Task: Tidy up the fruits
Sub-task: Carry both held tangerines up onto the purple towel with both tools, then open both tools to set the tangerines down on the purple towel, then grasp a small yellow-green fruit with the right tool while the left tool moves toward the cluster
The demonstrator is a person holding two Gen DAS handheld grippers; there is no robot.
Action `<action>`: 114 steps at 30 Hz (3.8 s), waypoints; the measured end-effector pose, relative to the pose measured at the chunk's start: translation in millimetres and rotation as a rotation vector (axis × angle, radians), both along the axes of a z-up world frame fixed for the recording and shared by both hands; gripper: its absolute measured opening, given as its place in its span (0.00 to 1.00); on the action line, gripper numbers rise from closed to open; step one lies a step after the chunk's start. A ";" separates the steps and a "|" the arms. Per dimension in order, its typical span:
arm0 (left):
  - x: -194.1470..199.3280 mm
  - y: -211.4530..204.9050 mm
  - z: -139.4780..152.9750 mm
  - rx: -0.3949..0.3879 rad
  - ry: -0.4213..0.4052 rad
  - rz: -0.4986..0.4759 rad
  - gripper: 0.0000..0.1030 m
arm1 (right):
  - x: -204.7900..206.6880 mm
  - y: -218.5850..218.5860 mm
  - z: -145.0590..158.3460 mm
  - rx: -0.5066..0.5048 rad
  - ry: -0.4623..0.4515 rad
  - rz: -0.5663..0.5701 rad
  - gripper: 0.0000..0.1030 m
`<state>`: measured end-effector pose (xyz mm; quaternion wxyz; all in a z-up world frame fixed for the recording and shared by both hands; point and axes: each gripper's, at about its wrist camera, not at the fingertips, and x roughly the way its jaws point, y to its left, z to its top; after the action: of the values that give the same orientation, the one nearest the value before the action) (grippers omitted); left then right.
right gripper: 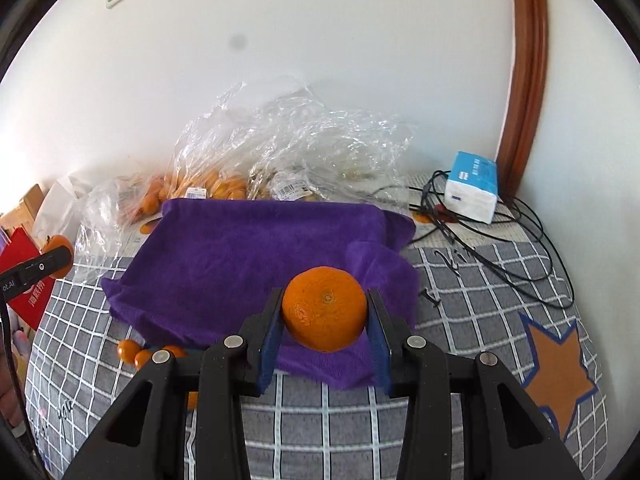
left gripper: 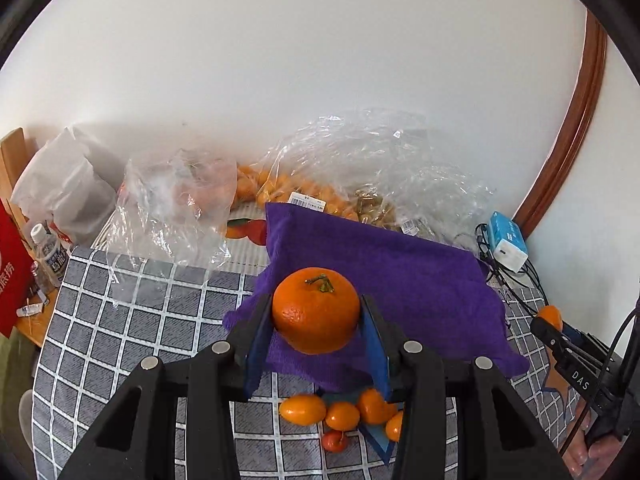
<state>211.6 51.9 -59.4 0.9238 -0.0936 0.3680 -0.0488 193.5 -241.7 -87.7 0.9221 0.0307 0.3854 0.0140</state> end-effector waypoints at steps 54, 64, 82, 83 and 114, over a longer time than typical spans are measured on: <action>108.4 -59.2 -97.1 0.123 0.184 -0.108 0.54 | 87.2 7.7 -82.5 -0.062 0.153 -0.004 0.66; 61.4 -53.0 -38.6 0.072 0.081 -0.093 0.59 | 28.9 -13.1 -28.4 -0.019 0.064 -0.057 0.66; -74.8 -29.5 -24.6 0.169 -0.021 -0.081 0.59 | -68.4 -14.2 -23.0 0.033 0.068 -0.063 0.64; -78.3 -26.8 -27.5 0.169 -0.015 -0.071 0.59 | -72.0 -13.3 -24.3 0.035 0.068 -0.058 0.62; -83.4 48.3 -115.0 0.052 0.168 0.063 0.59 | -59.7 90.2 -104.0 0.052 0.183 0.241 0.39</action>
<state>128.2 100.2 -174.4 0.8929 -0.0848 0.4423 -0.0021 133.8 -151.5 -191.8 0.8738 0.0090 0.4681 0.1317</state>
